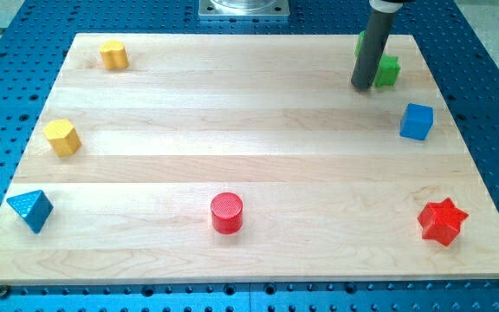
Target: Move the green circle to the top of the green star
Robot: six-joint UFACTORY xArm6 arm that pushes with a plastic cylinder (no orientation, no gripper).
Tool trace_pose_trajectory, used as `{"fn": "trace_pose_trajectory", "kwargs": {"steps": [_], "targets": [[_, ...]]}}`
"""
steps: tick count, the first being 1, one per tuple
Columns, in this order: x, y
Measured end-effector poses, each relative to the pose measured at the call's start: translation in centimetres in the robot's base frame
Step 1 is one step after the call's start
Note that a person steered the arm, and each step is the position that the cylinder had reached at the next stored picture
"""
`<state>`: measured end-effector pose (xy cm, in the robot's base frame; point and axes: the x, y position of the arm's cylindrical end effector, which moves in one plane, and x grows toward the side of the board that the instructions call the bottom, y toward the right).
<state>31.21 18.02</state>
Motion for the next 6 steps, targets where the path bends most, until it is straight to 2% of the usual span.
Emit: {"fn": "trace_pose_trajectory", "kwargs": {"steps": [1,2,4,6], "targets": [[-7.0,-3.6],[-9.7,-1.5],[-9.6,1.8],[-9.2,2.0]]}}
